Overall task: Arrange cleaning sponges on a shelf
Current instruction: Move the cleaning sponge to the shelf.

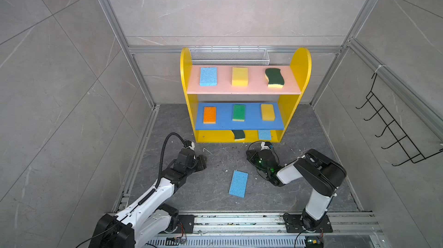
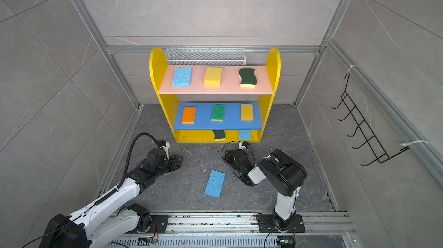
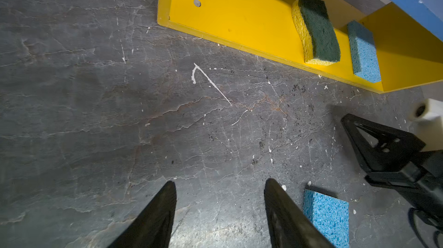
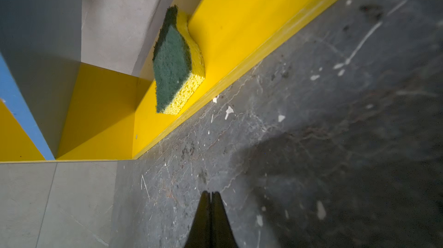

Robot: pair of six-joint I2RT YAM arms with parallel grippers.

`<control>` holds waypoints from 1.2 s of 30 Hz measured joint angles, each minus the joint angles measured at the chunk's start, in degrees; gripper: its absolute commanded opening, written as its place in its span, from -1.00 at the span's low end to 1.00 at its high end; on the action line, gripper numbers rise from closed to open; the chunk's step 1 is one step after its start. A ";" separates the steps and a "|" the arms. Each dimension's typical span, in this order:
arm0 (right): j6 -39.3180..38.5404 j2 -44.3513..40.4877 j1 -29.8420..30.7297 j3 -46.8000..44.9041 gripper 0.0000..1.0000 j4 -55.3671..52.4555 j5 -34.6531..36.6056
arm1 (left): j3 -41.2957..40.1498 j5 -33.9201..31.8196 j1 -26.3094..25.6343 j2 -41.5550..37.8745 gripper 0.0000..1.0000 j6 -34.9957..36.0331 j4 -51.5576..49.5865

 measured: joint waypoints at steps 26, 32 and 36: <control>4.39 11.52 0.90 11.80 -0.97 8.81 2.05 | -1.70 4.22 3.54 4.09 0.23 0.00 6.91; 4.35 11.61 0.72 13.25 -0.98 8.33 2.10 | -2.14 4.31 3.63 5.11 0.23 -0.04 8.15; 4.35 12.37 0.42 14.38 -0.98 8.13 2.10 | -2.25 4.92 3.63 6.62 0.23 -0.07 9.03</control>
